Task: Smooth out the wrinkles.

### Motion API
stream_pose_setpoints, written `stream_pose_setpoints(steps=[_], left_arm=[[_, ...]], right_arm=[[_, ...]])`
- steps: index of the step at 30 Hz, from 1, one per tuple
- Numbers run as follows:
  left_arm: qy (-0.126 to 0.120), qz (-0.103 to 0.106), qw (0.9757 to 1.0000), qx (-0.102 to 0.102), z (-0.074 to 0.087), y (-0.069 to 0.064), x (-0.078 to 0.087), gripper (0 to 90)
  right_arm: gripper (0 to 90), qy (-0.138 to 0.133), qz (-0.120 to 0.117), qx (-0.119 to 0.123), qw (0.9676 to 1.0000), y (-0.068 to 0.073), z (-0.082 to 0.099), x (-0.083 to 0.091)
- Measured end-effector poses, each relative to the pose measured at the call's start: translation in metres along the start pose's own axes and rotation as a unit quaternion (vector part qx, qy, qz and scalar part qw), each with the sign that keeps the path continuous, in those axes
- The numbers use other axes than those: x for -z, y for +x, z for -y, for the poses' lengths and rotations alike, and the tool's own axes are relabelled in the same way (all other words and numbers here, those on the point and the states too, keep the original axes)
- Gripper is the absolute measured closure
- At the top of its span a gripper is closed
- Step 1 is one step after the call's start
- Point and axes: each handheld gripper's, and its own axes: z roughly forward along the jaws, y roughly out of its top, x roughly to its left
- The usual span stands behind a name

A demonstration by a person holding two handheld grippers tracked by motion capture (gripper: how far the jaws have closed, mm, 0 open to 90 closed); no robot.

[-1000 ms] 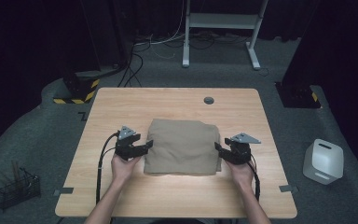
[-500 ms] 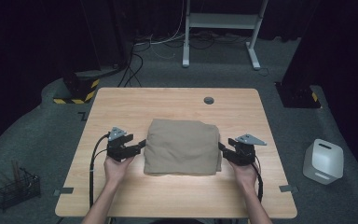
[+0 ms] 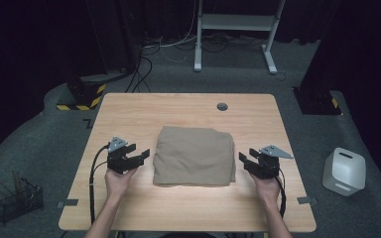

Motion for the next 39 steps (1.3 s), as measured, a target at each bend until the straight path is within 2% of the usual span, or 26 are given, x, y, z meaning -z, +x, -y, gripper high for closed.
stream_pose_setpoints(steps=[3, 7, 11, 17, 22, 29, 33, 39], left_arm=[[0.002, -0.004, 1.0, -0.003, 0.001, 0.002, 0.003, 32.7], [-0.004, -0.006, 1.0, 0.007, 0.004, 0.006, 0.009, 32.7], [-0.006, -0.009, 0.9999, 0.008, 0.008, 0.009, 0.014, 32.7], [-0.003, -0.016, 0.9998, 0.011, 0.014, 0.013, 0.022, 32.6], [0.0, -0.021, 0.9996, 0.016, 0.022, 0.015, 0.026, 32.5], [0.013, -0.029, 0.9993, 0.022, 0.034, 0.018, 0.029, 32.3], [0.02, -0.034, 0.999, 0.023, 0.042, 0.019, 0.03, 32.3], [0.036, -0.045, 0.9982, 0.018, 0.052, 0.02, 0.028, 32.2]], right_arm=[[48.6, 0.0, 0.002, -0.002, 1.0, -0.002, 0.001, 0.002], [48.6, 0.0, 0.006, -0.005, 1.0, -0.004, 0.003, 0.007], [48.6, -0.001, 0.009, -0.003, 0.9999, -0.006, 0.006, 0.012], [48.7, -0.003, 0.014, -0.01, 0.9998, -0.008, 0.011, 0.018], [48.8, 0.001, 0.015, -0.005, 0.9999, -0.007, 0.015, 0.022], [50.0, 0.018, 0.02, -0.014, 0.9996, -0.01, 0.025, 0.024], [50.1, 0.028, 0.03, -0.003, 0.9991, -0.01, 0.03, 0.024], [50.2, 0.046, 0.045, 0.0, 0.9979, -0.012, 0.039, 0.021]])
